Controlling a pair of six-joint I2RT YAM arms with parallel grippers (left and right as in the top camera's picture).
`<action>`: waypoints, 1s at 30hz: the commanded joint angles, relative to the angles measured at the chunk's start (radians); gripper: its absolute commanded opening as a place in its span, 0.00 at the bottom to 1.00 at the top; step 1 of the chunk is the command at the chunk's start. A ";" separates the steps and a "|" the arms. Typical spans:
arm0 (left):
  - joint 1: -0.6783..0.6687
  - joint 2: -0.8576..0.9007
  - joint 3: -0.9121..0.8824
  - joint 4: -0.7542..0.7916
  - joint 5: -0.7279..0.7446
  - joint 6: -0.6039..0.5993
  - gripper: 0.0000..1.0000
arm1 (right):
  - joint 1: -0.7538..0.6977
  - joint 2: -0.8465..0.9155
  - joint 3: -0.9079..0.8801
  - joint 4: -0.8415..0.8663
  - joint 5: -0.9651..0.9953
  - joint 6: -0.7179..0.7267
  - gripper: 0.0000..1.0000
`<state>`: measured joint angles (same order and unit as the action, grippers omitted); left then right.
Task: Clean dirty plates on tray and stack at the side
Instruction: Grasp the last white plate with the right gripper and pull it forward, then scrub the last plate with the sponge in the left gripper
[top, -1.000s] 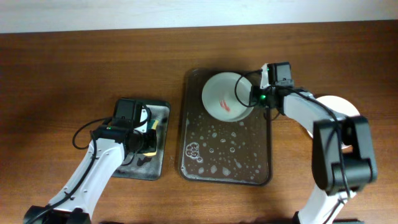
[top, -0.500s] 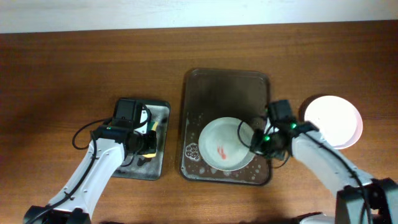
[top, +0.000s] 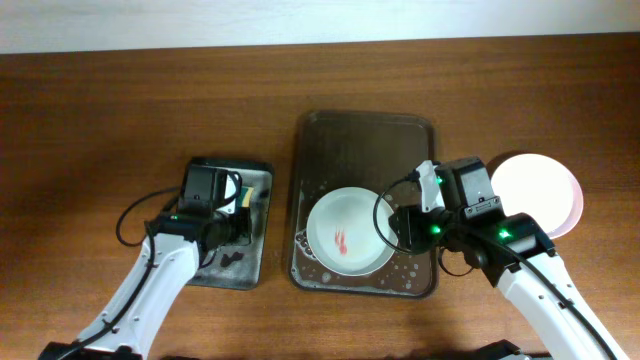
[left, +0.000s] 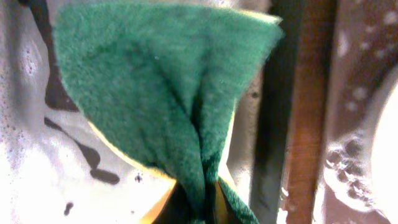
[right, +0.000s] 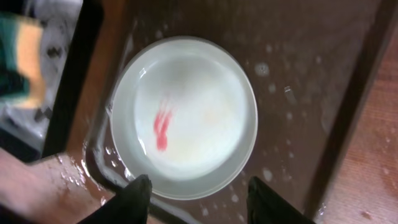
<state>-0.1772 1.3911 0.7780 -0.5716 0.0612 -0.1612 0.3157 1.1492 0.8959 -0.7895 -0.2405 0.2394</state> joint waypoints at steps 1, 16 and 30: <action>0.004 -0.009 -0.159 0.134 -0.066 -0.114 0.00 | -0.003 0.005 0.006 -0.045 0.020 -0.052 0.52; 0.002 0.026 0.107 -0.142 0.056 -0.028 0.00 | -0.003 0.316 0.006 0.076 0.099 0.006 0.55; -0.297 0.063 0.270 -0.084 0.250 -0.140 0.00 | -0.004 0.559 0.005 0.227 0.168 0.226 0.04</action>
<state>-0.4255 1.3781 1.0454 -0.7044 0.2996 -0.2127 0.3149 1.6909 0.8997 -0.5449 -0.1421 0.4145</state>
